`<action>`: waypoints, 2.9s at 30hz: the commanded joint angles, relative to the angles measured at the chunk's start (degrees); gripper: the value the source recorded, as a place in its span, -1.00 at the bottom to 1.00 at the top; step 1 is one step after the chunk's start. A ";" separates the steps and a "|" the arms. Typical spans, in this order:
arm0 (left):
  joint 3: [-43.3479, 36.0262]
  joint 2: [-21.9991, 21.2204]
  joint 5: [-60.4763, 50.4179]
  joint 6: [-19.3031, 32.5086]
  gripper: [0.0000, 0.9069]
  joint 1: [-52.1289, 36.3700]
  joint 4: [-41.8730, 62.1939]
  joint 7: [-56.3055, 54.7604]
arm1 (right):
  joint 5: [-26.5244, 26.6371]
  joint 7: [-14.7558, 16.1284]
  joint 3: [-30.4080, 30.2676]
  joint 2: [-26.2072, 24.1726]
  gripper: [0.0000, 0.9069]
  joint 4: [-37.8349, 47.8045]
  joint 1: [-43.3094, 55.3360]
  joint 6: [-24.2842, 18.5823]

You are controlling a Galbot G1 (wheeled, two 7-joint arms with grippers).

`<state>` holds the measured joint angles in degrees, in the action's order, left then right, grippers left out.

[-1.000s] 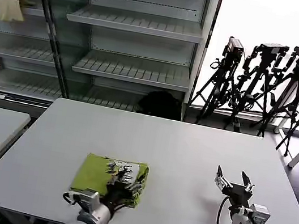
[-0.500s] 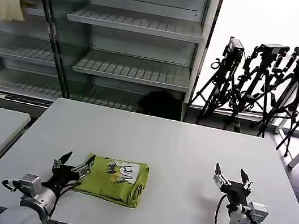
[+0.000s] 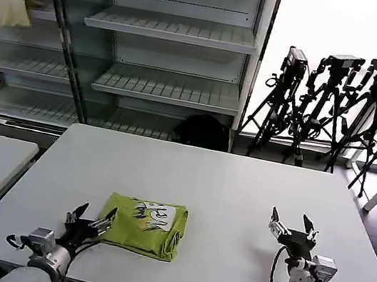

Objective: Fold and organize the clothes.

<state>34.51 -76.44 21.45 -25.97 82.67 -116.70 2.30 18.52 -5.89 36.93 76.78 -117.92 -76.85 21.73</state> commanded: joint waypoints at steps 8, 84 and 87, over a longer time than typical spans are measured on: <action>-1.03 0.19 4.84 -5.57 -0.98 0.38 1.28 0.52 | 0.00 -0.24 0.11 0.06 1.00 0.58 0.51 -0.21; -28.15 -2.56 -26.66 -0.65 1.00 -14.30 1.28 -2.14 | 1.04 -0.62 -0.35 -0.40 1.00 2.66 -1.53 -3.10; -30.47 -4.31 -26.59 -0.82 1.00 -15.15 3.22 -2.52 | 1.29 0.78 -0.81 -0.41 1.00 1.63 -1.68 -1.51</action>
<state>18.66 -76.17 -12.58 -20.06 73.20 -118.15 4.50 19.65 -6.31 36.64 76.36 -115.39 -78.40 18.74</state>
